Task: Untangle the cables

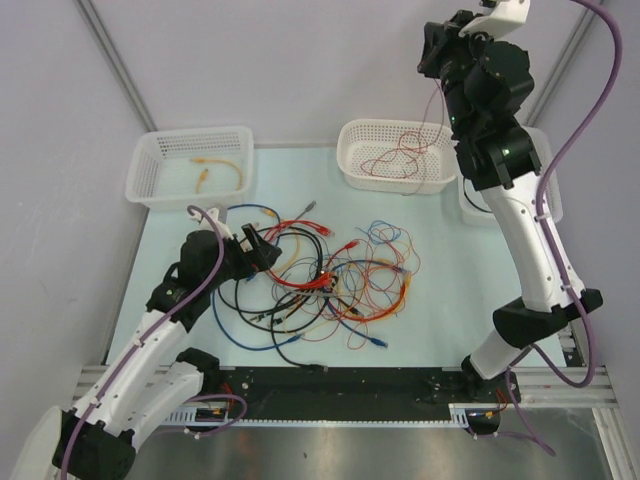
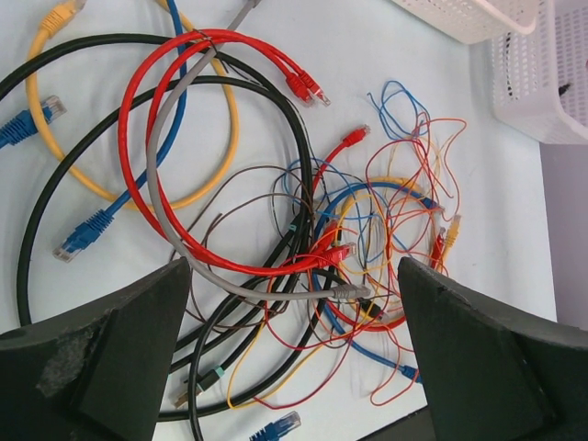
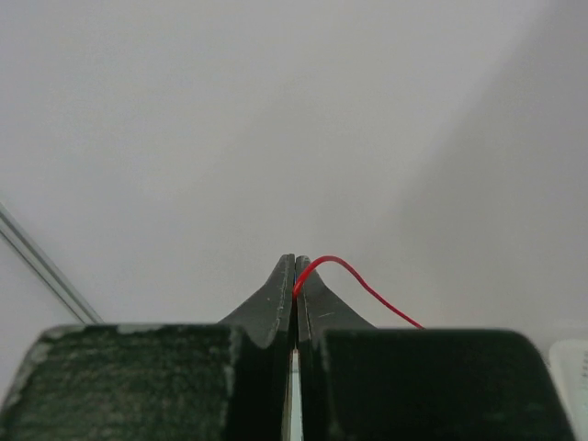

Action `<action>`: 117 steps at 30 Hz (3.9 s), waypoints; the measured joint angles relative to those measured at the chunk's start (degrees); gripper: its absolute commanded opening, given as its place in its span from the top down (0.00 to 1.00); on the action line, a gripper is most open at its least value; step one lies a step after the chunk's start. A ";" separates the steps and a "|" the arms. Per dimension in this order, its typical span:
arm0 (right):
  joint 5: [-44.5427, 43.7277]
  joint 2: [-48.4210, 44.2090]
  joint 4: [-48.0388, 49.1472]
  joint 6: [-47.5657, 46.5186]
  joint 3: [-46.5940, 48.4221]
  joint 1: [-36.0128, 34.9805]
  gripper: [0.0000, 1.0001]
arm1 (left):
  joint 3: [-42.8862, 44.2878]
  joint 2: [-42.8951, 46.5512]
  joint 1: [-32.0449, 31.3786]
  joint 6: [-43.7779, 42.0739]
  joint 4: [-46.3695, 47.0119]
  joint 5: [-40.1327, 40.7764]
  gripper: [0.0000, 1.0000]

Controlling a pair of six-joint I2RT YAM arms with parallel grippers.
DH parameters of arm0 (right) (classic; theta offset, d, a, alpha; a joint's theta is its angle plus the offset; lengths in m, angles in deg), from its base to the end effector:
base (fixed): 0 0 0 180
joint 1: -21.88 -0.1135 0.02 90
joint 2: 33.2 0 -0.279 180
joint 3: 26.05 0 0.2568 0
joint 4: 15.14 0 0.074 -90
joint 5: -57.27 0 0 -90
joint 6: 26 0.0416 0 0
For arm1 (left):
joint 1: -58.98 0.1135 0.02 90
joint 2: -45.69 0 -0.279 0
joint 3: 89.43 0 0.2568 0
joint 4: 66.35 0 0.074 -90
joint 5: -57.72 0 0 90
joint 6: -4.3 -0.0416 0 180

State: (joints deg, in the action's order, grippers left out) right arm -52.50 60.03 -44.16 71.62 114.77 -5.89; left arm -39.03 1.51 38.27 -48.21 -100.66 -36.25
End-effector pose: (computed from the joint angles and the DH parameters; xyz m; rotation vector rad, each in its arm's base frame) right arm 0.2863 0.1349 0.6177 0.0788 1.2704 0.3176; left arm 0.1646 -0.0653 0.2814 -0.2675 2.1174 -0.6871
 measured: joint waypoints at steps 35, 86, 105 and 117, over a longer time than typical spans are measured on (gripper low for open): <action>-6.45 31.91 26.84 4.44 -3.41 10.78 1.00 | -6.82 -6.08 0.00 1.11 6.58 -4.20 0.00; 0.76 -19.61 -4.59 26.38 -76.48 -13.92 0.37 | -1.95 -6.51 0.00 1.57 3.91 -3.67 0.00; 8.94 0.09 9.77 24.39 -76.87 -6.29 0.86 | -3.37 -8.22 0.00 1.60 3.61 -5.35 0.00; 3.28 -23.71 12.15 17.57 -75.54 -20.24 1.00 | -3.17 0.50 0.00 1.66 3.50 -3.87 0.00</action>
State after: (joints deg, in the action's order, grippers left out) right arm -49.22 36.31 -32.01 89.19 39.23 -26.13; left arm -42.20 2.01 38.27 -46.55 -97.16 -40.12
